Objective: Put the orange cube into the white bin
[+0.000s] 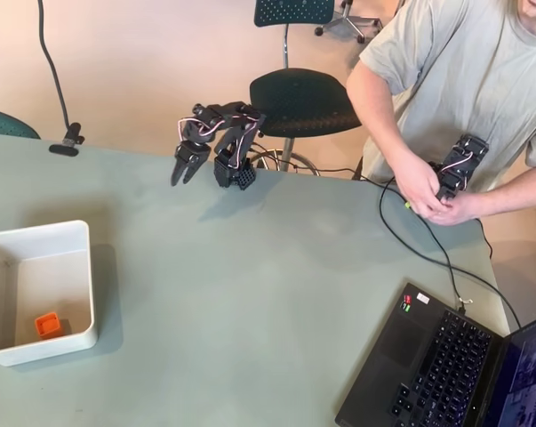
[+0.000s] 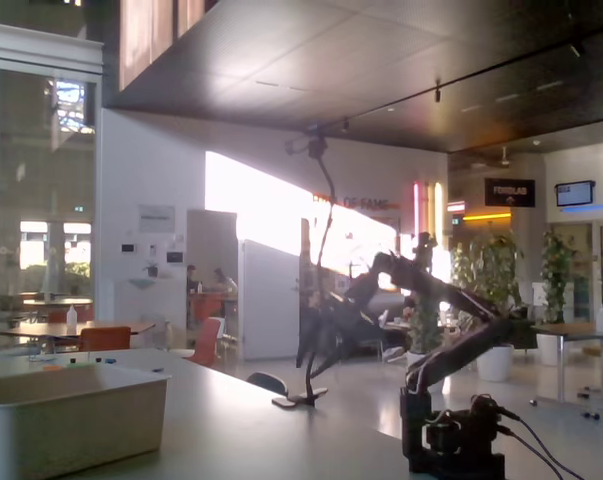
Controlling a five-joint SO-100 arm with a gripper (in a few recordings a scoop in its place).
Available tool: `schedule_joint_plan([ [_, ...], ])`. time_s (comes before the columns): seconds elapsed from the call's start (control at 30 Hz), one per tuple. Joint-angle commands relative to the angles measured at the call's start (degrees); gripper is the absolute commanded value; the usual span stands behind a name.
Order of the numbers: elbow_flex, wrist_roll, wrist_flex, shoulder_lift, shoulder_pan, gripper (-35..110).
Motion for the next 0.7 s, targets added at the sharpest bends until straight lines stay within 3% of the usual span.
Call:
schedule_joint_plan([
  [0.0, 10.63, 0.7, -4.31, 15.03, 0.26, 3],
  [0.23, 30.23, 0.88, -4.04, 38.06, 0.26, 3],
  [0.67, 35.24, 0.88, -3.96, 38.67, 0.97, 2],
])
